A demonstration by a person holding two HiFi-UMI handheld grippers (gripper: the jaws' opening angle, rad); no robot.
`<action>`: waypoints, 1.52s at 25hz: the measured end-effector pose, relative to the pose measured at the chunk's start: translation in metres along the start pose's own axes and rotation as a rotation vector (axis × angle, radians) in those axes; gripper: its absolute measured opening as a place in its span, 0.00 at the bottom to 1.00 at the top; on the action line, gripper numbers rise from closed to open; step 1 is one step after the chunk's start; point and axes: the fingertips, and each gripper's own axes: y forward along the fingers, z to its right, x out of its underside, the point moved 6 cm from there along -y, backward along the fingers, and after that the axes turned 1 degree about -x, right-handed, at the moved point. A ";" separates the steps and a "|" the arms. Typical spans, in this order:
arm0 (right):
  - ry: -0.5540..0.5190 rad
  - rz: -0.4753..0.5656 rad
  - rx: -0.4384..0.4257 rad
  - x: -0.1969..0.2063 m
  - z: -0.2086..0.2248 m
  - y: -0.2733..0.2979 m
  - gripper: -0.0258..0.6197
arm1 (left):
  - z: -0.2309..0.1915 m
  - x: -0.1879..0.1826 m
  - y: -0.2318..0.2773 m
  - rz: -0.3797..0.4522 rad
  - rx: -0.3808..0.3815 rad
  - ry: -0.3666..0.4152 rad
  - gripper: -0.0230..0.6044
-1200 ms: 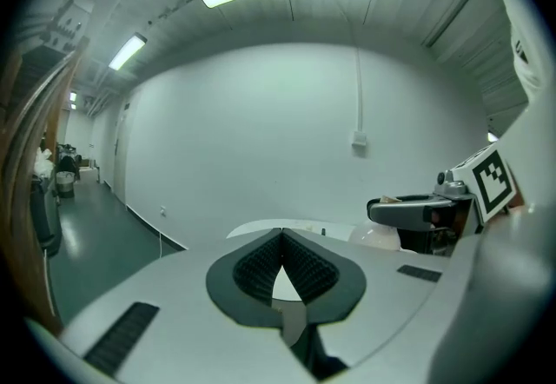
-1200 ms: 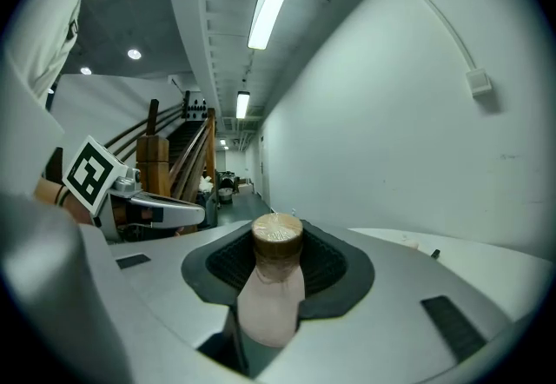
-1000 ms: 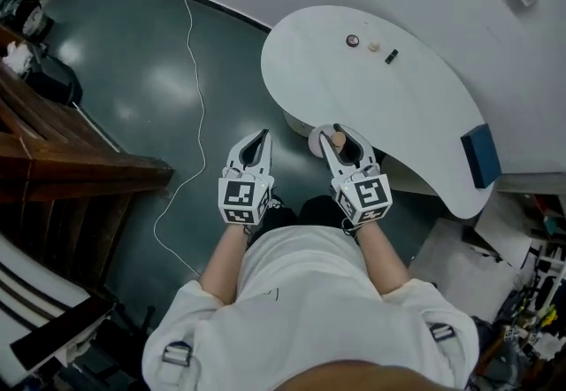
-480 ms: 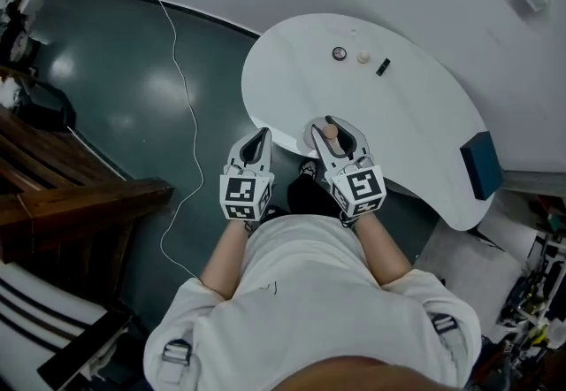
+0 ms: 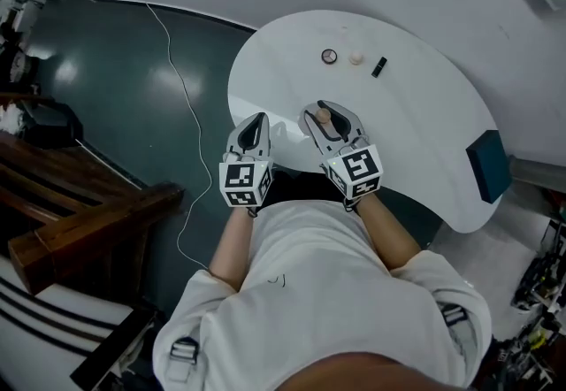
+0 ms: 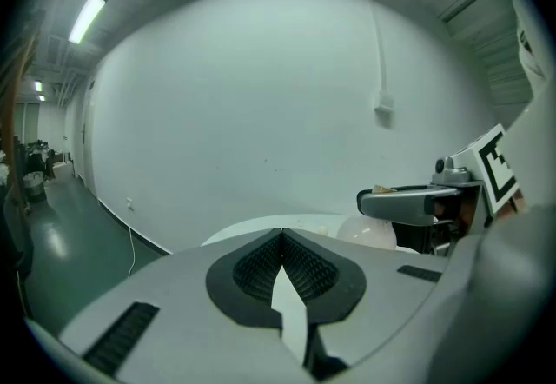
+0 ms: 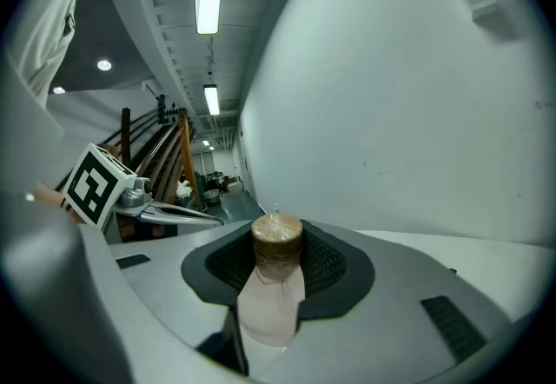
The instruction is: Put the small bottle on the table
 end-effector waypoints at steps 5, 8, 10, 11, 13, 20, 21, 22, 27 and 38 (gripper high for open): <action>0.046 -0.023 0.012 0.005 0.023 0.026 0.24 | -0.009 0.003 0.034 -0.049 0.023 0.003 0.06; 0.055 -0.036 0.030 0.004 0.031 0.045 0.24 | -0.019 0.002 0.052 -0.068 0.045 0.008 0.06; 0.054 -0.045 0.047 0.002 0.036 0.059 0.24 | -0.028 -0.001 0.064 -0.078 0.063 0.011 0.06; 0.054 -0.048 0.058 0.001 0.038 0.067 0.24 | -0.033 -0.003 0.070 -0.082 0.075 0.013 0.06; 0.053 -0.054 0.083 -0.002 0.045 0.083 0.24 | -0.044 -0.008 0.086 -0.087 0.102 0.021 0.06; 0.089 -0.089 0.183 0.001 0.078 0.144 0.24 | -0.080 -0.011 0.137 -0.122 0.182 0.036 0.06; 0.090 -0.095 0.199 0.002 0.082 0.152 0.24 | -0.084 -0.010 0.143 -0.127 0.193 0.036 0.06; 0.090 -0.100 0.214 0.003 0.087 0.161 0.24 | -0.088 -0.009 0.149 -0.132 0.204 0.037 0.06; 0.095 -0.121 0.288 0.016 0.106 0.192 0.24 | -0.101 0.000 0.174 -0.166 0.261 0.034 0.06; 0.096 -0.168 0.393 0.042 0.137 0.239 0.24 | -0.125 0.011 0.194 -0.204 0.310 0.061 0.06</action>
